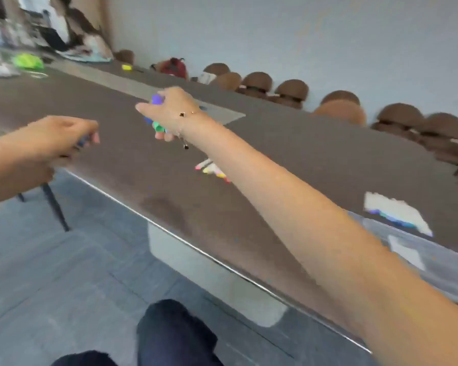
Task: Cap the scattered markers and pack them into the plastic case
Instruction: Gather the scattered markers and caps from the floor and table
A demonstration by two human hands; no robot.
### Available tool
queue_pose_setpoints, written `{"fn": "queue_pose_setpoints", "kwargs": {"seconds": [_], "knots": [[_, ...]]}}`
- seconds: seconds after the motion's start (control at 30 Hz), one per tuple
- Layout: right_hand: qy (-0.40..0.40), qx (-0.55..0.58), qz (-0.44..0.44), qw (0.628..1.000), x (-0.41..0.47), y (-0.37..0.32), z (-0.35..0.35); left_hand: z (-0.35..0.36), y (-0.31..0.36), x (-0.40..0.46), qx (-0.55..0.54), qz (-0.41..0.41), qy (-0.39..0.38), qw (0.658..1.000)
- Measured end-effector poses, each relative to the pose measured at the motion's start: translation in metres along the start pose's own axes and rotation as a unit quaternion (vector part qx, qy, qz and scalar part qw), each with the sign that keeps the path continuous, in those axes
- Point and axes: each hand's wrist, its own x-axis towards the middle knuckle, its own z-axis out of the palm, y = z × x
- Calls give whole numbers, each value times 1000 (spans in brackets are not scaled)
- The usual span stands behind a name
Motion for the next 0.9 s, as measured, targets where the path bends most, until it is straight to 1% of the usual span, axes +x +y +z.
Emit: {"fn": "queue_pose_setpoints", "kwargs": {"seconds": [0.07, 0.17, 0.27, 0.33, 0.4, 0.47, 0.57, 0.6, 0.73, 0.8, 0.9], "knots": [[36, -80, 17, 996, -23, 31, -84, 59, 44, 5, 21, 52, -43, 998], [97, -165, 78, 979, -66, 90, -195, 150, 113, 5, 39, 107, -132, 985], [183, -173, 147, 957, -109, 152, -289, 237, 185, -6, 80, 180, -234, 952], [218, -177, 181, 943, -127, 193, -339, 291, 221, -10, 115, 248, -261, 926], [246, -177, 206, 930, -135, 235, -379, 344, 249, -7, 141, 296, -276, 903], [247, -186, 229, 923, -135, 274, -407, 393, 268, -1, 152, 322, -302, 885], [203, -242, 257, 913, -130, 330, -429, 465, 290, 13, 176, 338, -340, 860], [195, -245, 267, 911, -128, 351, -433, 489, 296, 18, 178, 341, -346, 856], [167, -254, 290, 907, -117, 431, -439, 577, 308, 38, 147, 332, -367, 857], [147, -259, 297, 907, -113, 462, -441, 615, 307, 46, 146, 338, -386, 846], [149, -258, 300, 906, -104, 497, -445, 658, 307, 57, 134, 350, -414, 830]]}}
